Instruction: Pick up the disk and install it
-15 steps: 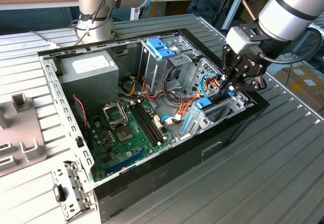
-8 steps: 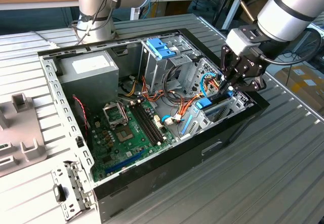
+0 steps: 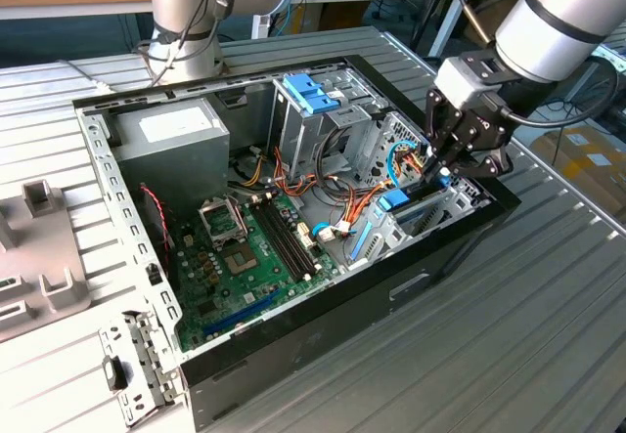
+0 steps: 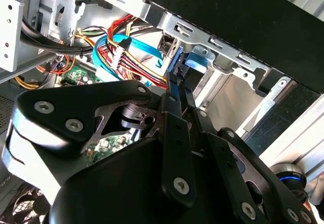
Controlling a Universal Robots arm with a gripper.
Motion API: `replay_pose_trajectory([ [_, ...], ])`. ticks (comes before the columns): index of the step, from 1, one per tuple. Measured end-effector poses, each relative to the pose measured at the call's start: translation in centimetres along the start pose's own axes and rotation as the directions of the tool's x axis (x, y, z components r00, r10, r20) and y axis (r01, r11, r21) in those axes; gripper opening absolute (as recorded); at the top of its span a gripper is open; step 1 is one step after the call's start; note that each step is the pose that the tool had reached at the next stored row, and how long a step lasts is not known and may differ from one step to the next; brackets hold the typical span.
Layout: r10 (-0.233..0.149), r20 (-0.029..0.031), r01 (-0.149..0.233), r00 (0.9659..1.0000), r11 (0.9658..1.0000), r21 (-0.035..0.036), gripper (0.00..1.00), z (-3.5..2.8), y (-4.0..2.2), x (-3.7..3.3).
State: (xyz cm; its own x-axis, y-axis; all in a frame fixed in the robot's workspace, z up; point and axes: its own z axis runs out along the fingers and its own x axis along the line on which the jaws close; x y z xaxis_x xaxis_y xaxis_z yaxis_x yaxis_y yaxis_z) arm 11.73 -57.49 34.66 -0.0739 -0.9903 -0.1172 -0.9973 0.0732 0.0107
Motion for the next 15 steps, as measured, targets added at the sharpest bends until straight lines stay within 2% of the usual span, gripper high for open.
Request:
replay_pose_trajectory([
  [7,-0.012,-0.0014,0.012,0.9999,0.9999,-0.0014,0.17,0.21,-0.04,0.02],
  [11,-0.042,-0.0029,0.042,0.9991,0.9991,-0.0048,0.17,0.34,-0.05,0.03],
  [15,-0.043,-0.0038,0.043,0.9991,0.999,-0.005,0.17,0.29,-0.06,0.03],
])
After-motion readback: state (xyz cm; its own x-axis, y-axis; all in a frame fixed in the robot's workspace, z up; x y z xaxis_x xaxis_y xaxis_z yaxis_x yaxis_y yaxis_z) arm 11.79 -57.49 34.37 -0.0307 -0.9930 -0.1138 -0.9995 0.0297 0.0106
